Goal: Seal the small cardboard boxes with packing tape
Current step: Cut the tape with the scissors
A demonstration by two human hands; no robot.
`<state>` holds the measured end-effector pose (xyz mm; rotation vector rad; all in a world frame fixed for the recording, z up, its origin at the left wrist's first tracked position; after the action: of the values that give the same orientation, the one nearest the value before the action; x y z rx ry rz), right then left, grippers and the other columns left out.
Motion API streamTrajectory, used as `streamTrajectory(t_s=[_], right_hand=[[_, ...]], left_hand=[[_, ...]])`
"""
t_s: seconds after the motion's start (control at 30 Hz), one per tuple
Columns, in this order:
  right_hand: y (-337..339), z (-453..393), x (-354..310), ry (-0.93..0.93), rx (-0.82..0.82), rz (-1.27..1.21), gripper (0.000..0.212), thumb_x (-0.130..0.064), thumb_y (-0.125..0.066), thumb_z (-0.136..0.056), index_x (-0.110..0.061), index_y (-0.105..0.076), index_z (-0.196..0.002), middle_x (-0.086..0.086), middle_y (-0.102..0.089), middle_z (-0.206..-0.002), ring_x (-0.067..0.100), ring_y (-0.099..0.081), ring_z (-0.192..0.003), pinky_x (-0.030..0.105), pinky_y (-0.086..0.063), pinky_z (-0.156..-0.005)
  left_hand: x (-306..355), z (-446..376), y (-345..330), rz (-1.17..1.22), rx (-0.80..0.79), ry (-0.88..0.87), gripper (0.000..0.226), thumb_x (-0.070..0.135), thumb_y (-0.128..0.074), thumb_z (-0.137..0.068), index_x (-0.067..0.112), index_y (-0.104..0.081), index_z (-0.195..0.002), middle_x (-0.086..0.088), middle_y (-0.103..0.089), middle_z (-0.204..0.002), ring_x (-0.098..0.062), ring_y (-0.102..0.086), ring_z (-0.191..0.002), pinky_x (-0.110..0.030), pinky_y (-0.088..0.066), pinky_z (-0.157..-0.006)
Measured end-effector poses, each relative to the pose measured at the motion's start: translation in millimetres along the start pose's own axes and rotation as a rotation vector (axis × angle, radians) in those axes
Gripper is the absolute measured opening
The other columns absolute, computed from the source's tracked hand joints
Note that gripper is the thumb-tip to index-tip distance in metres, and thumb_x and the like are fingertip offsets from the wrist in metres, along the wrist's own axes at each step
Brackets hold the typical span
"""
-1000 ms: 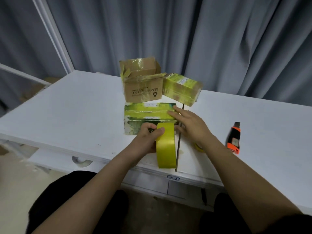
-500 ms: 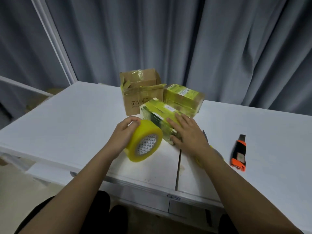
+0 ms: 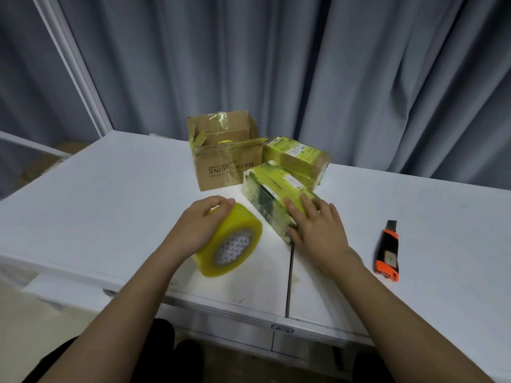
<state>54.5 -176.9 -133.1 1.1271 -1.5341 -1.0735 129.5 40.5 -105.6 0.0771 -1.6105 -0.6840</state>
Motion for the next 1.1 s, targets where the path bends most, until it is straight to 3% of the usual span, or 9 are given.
streamTrajectory(t_s=[0.17, 0.27, 0.33, 0.4, 0.47, 0.57, 0.8, 0.93, 1.1], right_hand=[[0.8, 1.8, -1.0, -0.034, -0.091, -0.094, 0.068, -0.049, -0.040, -0.095, -0.038, -0.004, -0.151, 0.003, -0.007, -0.161, 0.027, -0.011, -0.143, 0.051, -0.010, -0.115], [10.9, 6.9, 5.6, -0.071, -0.136, -0.657, 0.088, -0.030, -0.055, -0.088, -0.041, 0.007, -0.150, -0.003, 0.000, -0.161, 0.021, 0.004, -0.147, 0.048, 0.002, -0.117], [21.7, 17.4, 24.0, -0.213, 0.011, -0.937, 0.082, -0.014, -0.055, -0.087, -0.034, -0.009, -0.152, -0.003, -0.010, -0.160, 0.021, -0.005, -0.147, 0.039, -0.010, -0.117], [27.8, 36.4, 50.5, -0.434, 0.171, -0.886, 0.055, -0.011, -0.054, -0.089, -0.020, -0.040, -0.141, 0.008, -0.035, -0.147, 0.030, -0.038, -0.132, 0.034, -0.033, -0.105], [16.1, 53.9, 61.2, -0.591, 0.077, -0.726, 0.032, -0.014, -0.052, -0.090, -0.008, -0.054, -0.122, 0.016, -0.051, -0.122, 0.034, -0.056, -0.104, 0.037, -0.046, -0.089], [-8.3, 69.9, 50.4, -0.594, -0.204, -0.473, 0.032, -0.021, -0.048, -0.092, 0.001, -0.051, -0.115, 0.021, -0.053, -0.113, 0.038, -0.054, -0.102, 0.038, -0.043, -0.084], [-19.1, 71.8, 58.3, -0.721, -0.313, -0.522, 0.042, -0.026, -0.053, -0.095, 0.005, -0.042, -0.121, 0.022, -0.050, -0.124, 0.035, -0.048, -0.118, 0.037, -0.043, -0.092], [-19.9, 73.0, 66.8, -0.731, -0.309, -0.549, 0.022, -0.022, -0.061, -0.088, -0.003, -0.050, -0.092, 0.014, -0.061, -0.100, 0.026, -0.058, -0.087, 0.031, -0.045, -0.067], [-16.3, 83.4, 76.4, -0.807, -0.197, -0.623, 0.044, -0.040, -0.060, -0.089, -0.013, -0.038, -0.062, 0.001, -0.046, -0.063, 0.021, -0.049, -0.067, 0.027, -0.033, -0.055]], left_hand=[[-8.3, 7.0, 6.0, -0.036, -0.002, 0.036, 0.036, 0.069, -0.050, -0.080, 0.039, -0.070, -0.083, 0.015, -0.068, -0.088, -0.007, -0.064, -0.081, -0.025, -0.047, -0.066], [-6.6, 6.0, 6.4, -0.046, 0.037, 0.033, 0.032, 0.066, -0.052, -0.082, 0.039, -0.069, -0.081, 0.016, -0.067, -0.087, -0.006, -0.062, -0.080, -0.024, -0.046, -0.064], [-7.7, 4.7, 7.1, -0.065, 0.039, 0.040, 0.031, 0.067, -0.052, -0.082, 0.039, -0.067, -0.080, 0.018, -0.064, -0.090, -0.006, -0.059, -0.081, -0.023, -0.044, -0.063], [-10.2, 2.8, 6.6, -0.062, 0.036, 0.052, 0.031, 0.068, -0.052, -0.081, 0.040, -0.066, -0.083, 0.016, -0.063, -0.093, -0.005, -0.057, -0.082, -0.023, -0.042, -0.063], [-11.3, 1.0, 6.0, -0.080, 0.034, 0.052, 0.033, 0.070, -0.052, -0.079, 0.041, -0.065, -0.088, 0.016, -0.060, -0.094, -0.002, -0.054, -0.082, -0.022, -0.041, -0.063], [-8.5, -0.6, 6.8, -0.127, 0.030, 0.026, 0.035, 0.069, -0.053, -0.080, 0.040, -0.066, -0.094, 0.016, -0.057, -0.102, -0.008, -0.054, -0.089, -0.027, -0.043, -0.072], [6.8, 0.7, 1.4, -0.235, -0.007, -0.066, 0.037, 0.054, -0.046, -0.092, 0.029, -0.064, -0.113, 0.010, -0.055, -0.109, -0.011, -0.048, -0.093, -0.029, -0.036, -0.081], [12.7, -0.1, -1.0, -0.293, -0.034, -0.060, 0.041, 0.049, -0.043, -0.096, 0.022, -0.061, -0.121, -0.001, -0.059, -0.125, -0.013, -0.046, -0.093, -0.029, -0.035, -0.081], [15.9, 1.8, -0.7, -0.351, -0.056, -0.048, 0.041, 0.044, -0.039, -0.099, 0.020, -0.059, -0.125, -0.004, -0.057, -0.129, -0.016, -0.050, -0.099, -0.029, -0.036, -0.082]])
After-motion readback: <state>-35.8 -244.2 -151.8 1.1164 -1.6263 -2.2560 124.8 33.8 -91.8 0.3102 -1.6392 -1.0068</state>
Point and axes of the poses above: each hand's wrist, its own z-axis away from the middle knuckle, its own y-axis out of the back of the hand, x = y × z, the point moved 8 cm from there along -z, towards the middle knuckle
